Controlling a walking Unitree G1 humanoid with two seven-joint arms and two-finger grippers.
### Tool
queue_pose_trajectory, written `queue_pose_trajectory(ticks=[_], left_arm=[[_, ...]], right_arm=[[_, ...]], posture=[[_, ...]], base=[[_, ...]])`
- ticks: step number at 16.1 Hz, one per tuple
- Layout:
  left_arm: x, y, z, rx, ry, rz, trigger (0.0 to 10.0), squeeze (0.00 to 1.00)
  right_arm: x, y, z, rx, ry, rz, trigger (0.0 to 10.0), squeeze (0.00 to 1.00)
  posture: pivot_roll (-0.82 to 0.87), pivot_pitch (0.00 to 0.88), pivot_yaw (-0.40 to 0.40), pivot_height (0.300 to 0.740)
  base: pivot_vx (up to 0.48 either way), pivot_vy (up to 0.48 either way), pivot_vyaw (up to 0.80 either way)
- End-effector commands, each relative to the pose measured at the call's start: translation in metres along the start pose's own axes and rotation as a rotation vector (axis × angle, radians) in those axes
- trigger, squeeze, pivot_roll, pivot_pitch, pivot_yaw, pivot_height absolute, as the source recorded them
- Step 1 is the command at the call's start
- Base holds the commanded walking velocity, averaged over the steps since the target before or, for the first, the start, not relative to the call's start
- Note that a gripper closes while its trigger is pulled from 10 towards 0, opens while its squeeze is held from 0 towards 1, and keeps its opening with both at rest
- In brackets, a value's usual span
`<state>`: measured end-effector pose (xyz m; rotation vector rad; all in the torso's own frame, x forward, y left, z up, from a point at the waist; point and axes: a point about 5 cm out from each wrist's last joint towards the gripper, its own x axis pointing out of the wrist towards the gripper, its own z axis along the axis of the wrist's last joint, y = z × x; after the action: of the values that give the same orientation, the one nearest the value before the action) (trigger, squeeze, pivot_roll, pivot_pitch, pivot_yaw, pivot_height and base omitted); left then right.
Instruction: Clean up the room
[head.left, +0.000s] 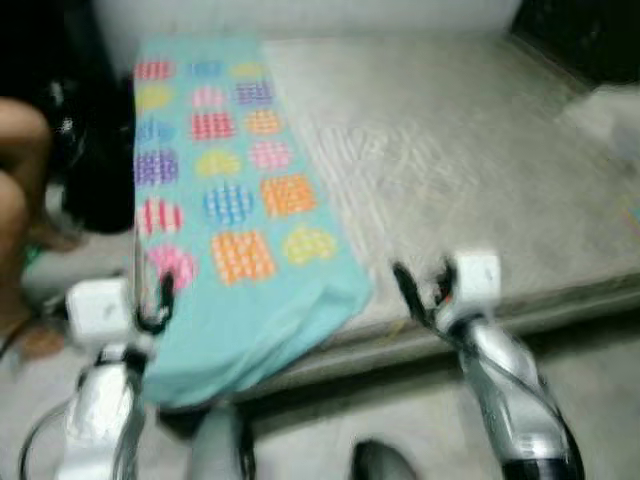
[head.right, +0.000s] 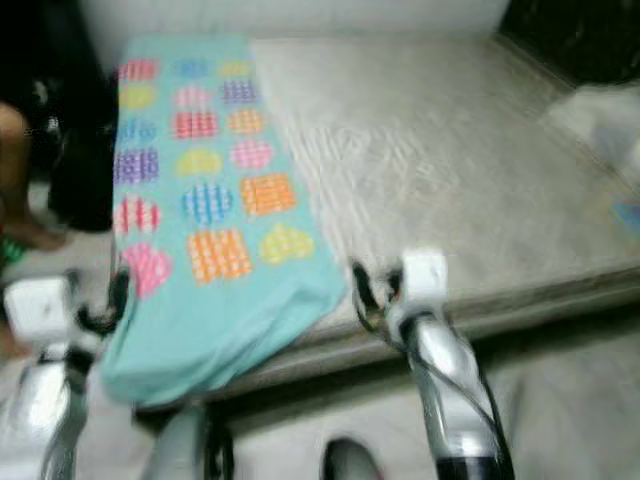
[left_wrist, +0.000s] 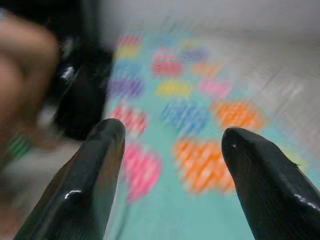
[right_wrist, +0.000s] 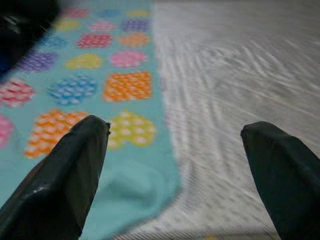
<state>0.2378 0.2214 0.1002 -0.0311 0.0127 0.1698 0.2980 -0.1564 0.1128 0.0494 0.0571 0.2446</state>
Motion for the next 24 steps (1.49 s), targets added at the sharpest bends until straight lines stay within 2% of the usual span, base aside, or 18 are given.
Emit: queue_pose_trajectory(ticks=[1, 2, 6, 11, 14, 17, 21, 24], left_arm=[[0.001, 0.005, 0.000, -0.004, 0.007, 0.026, 10.0, 0.00], [0.002, 0.005, 0.000, -0.006, 0.007, 0.027, 10.0, 0.00], [0.002, 0.002, 0.000, -0.009, 0.013, 0.026, 10.0, 0.00], [0.003, 0.001, -0.001, -0.018, 0.018, 0.029, 10.0, 0.00], [0.005, -0.001, -0.001, -0.019, 0.016, 0.025, 10.0, 0.00], [0.005, -0.004, -0.001, -0.024, 0.017, 0.005, 10.0, 0.00], [0.005, -0.010, -0.004, -0.042, 0.035, -0.010, 10.0, 0.00], [0.014, -0.015, -0.007, -0.048, 0.042, -0.041, 10.0, 0.00]], right_arm=[[-0.002, -0.001, -0.004, 0.003, 0.018, 0.003, 10.0, 0.00], [-0.001, -0.001, -0.004, 0.003, 0.018, 0.002, 10.0, 0.00], [0.000, 0.004, -0.004, -0.001, 0.021, 0.031, 10.0, 0.00], [0.000, 0.006, -0.007, -0.023, 0.032, 0.046, 10.0, 0.00], [0.001, 0.008, -0.006, 0.001, 0.024, 0.066, 10.0, 0.00], [0.002, 0.010, -0.006, -0.018, 0.028, 0.067, 10.0, 0.00], [-0.001, 0.009, -0.016, -0.017, 0.052, 0.060, 10.0, 0.00], [0.007, 0.012, -0.018, 0.004, 0.058, 0.042, 10.0, 0.00]], posture=[[-0.08, 0.153, -0.061, 0.649], [-0.08, 0.153, -0.061, 0.649], [-0.08, 0.154, -0.062, 0.604], [-0.08, 0.160, -0.062, 0.604], [-0.08, 0.161, -0.063, 0.580], [-0.08, 0.161, -0.063, 0.580], [-0.06, 0.164, -0.074, 0.580], [-0.06, 0.156, -0.086, 0.580]], base=[[0.000, 0.000, 0.00], [0.000, 0.000, 0.00], [0.000, 0.000, 0.00], [0.000, 0.000, 0.00], [0.000, 0.000, 0.00], [0.000, 0.000, 0.00], [0.000, 0.000, 0.68], [0.000, 0.000, 0.73]])
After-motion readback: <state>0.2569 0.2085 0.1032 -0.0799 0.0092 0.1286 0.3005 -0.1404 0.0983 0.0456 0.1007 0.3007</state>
